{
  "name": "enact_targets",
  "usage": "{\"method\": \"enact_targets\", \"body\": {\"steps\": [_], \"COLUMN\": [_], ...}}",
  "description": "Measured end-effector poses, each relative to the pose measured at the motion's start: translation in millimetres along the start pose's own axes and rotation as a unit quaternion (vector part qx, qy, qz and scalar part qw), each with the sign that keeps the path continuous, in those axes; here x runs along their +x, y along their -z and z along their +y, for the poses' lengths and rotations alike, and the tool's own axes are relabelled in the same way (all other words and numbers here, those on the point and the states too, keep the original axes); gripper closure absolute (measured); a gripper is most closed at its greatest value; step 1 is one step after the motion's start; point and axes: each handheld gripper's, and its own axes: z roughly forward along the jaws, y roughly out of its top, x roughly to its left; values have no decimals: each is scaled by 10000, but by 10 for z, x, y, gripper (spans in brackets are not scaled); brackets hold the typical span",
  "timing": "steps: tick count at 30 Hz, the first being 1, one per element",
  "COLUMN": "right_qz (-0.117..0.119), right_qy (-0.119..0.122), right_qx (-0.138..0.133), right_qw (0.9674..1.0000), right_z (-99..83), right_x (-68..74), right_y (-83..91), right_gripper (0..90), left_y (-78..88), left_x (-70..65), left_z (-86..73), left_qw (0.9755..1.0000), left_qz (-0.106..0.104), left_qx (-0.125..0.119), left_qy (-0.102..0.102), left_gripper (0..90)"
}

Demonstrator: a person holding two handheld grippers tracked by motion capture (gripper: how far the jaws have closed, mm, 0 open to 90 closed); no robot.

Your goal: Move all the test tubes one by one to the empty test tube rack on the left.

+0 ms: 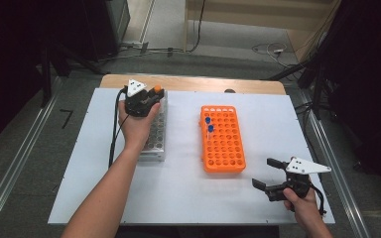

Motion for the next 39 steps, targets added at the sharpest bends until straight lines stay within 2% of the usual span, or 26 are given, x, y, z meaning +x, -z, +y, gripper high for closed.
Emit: {"method": "enact_targets", "body": {"steps": [3, 5, 7, 9, 10, 12, 15, 17, 21, 25, 32, 34, 37, 39], "right_qz": [-3, -4, -2, -2, -6, -2, -3, -1, 3, -31, -7, 5, 23, 18], "right_qy": [27, 12, 21, 25, 22, 15, 13, 14, 9, -15, -27, -48, -48, -37], "right_qx": [-7, 5, 13, 15, 17, 11, 16, 12, -7, -86, -141, -154, -169, -151], "right_qw": [10000, 10000, 10000, 10000, 10000, 10000, 10000, 10000, 10000, 10000, 9999, 9999, 9998, 9999], "right_z": [6, 7, 5, 5, 7, 9, 9, 9, 21, 47, 111, 131, 162, 190], "right_x": [8, 11, 12, 13, 15, 16, 18, 20, 30, 35, 53, 62, 72, 86], "right_y": [1, -2, -10, -13, -14, -14, -19, -22, -22, -24, -59, -74, -105, -124], "right_gripper": [22, 22, 22, 22, 22, 22, 22, 22, 23, 25, 30, 32, 33, 34], "left_y": [-9, -13, 1, 15, 21, 31, 63, 90, 182, 308, 556, 650, 784, 865], "left_x": [7, 4, 0, 3, 5, 0, -2, -13, -58, -140, -311, -359, -399, -424], "left_z": [-21, -24, -20, -10, -6, 0, 14, 26, 49, 52, -55, -93, -142, -184], "left_qw": [9999, 9998, 9997, 9996, 9996, 9996, 9996, 9996, 9991, 9980, 9938, 9926, 9912, 9908], "left_qz": [-3, -74, -113, -171, -204, -144, -141, -174, -372, -609, -1082, -1179, -1307, -1329], "left_qx": [110, 163, 204, 208, 212, 226, 233, 232, 209, 165, 166, 143, 99, 116], "left_qy": [-6, 0, -6, 37, 45, 14, -23, -12, -17, -81, -216, -251, -190, -225], "left_gripper": [669, 570, 519, 431, 407, 358, 347, 286, 121, 18, 0, 0, 0, 0]}}
